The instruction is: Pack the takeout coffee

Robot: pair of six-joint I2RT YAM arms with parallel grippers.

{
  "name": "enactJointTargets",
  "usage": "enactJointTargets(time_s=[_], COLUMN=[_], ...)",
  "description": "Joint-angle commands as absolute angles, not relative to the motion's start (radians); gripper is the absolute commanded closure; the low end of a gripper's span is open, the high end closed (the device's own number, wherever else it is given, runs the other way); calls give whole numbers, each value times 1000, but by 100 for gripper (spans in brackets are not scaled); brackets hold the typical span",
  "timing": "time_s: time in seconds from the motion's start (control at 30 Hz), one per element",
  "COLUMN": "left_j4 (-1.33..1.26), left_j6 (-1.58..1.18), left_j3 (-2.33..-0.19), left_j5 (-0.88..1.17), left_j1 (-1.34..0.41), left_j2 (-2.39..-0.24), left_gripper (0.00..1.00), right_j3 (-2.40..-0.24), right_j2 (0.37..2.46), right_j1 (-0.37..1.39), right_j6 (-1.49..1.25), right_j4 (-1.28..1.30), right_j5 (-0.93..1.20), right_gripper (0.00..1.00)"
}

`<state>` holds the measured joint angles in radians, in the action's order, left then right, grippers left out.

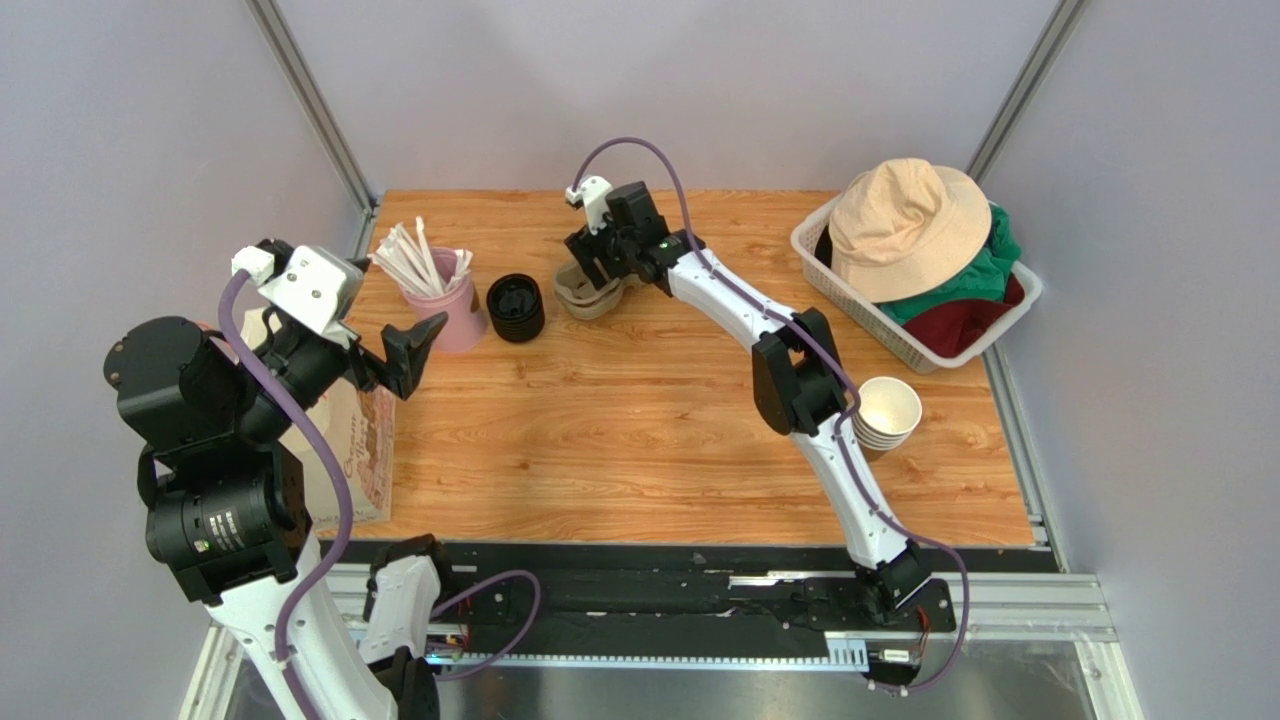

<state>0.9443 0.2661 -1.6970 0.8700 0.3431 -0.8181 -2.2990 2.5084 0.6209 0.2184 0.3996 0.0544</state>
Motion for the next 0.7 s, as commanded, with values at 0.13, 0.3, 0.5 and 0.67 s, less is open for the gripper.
enactJointTargets(time_s=[0.13, 0.3, 0.5, 0.67], left_j4=[919, 919, 917, 916], left_j6=[249, 245, 247, 248], left_j3=[-1698, -1697, -1694, -1686], left_j5=[896, 896, 896, 896], left_j1=[354, 354, 354, 354], left_j2=[-828, -827, -827, -822], left_gripper=[1, 1, 1, 1], right_j3=[-2342, -2333, -2329, -2329], right_j2=[2514, 2516, 2514, 2511], right_j1=[585, 581, 581, 584], right_j6=[201, 198, 201, 204], right_j4=[374, 400, 403, 408], right_j5=[69, 126, 146, 153], right_gripper=[25, 26, 30, 32])
